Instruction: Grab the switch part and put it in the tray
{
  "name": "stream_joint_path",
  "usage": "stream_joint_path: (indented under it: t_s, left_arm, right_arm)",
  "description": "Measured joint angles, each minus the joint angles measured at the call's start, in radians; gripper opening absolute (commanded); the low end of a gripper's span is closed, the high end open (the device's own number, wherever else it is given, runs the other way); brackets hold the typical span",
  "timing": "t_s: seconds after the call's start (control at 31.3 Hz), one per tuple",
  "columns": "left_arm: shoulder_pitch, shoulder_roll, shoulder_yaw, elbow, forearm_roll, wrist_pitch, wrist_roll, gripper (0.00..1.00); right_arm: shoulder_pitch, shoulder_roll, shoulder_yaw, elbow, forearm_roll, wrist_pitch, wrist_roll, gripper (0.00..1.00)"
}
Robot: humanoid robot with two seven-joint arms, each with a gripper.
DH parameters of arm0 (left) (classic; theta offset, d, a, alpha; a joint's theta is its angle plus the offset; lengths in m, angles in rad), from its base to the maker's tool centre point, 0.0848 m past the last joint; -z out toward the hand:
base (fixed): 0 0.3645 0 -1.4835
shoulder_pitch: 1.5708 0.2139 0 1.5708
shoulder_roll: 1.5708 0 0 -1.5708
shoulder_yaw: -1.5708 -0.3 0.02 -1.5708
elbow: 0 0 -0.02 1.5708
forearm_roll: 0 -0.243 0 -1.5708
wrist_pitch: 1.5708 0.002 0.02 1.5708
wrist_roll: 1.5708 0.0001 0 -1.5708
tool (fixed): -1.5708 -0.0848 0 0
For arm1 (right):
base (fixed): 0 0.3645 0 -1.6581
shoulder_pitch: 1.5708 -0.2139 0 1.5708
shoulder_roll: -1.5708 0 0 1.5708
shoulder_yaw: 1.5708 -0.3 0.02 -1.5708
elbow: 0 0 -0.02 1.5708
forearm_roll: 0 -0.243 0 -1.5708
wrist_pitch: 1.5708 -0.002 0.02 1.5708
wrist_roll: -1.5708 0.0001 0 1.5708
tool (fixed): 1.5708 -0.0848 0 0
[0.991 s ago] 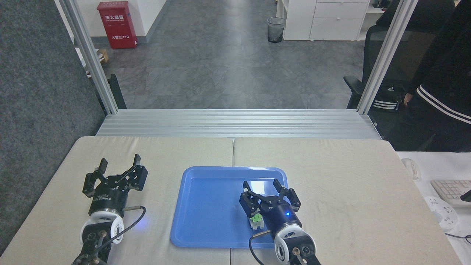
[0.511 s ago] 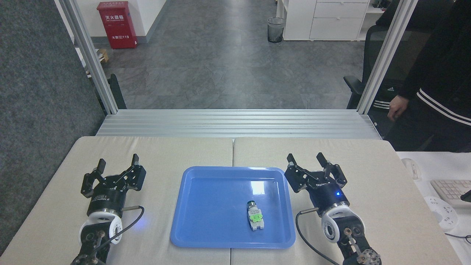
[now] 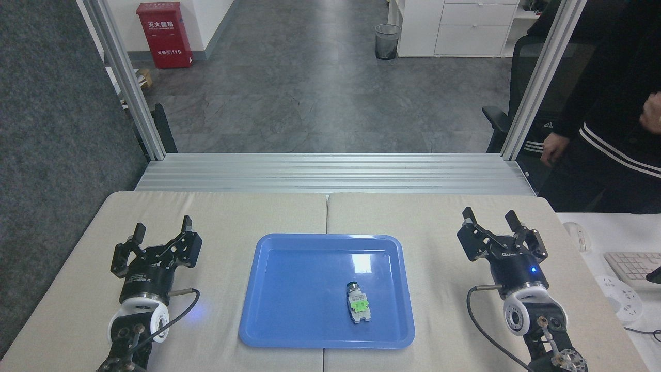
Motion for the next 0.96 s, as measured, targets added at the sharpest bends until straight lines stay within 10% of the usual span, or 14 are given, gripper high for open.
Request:
stream_joint_path:
  t_s: [0.96]
  left_arm:
    - [0.0, 0.0, 0.004, 0.0, 0.025, -0.002, 0.0, 1.0]
  right_arm:
    - [0.002, -0.049, -0.08, 0.017, -0.004, 0.0, 0.001, 0.97]
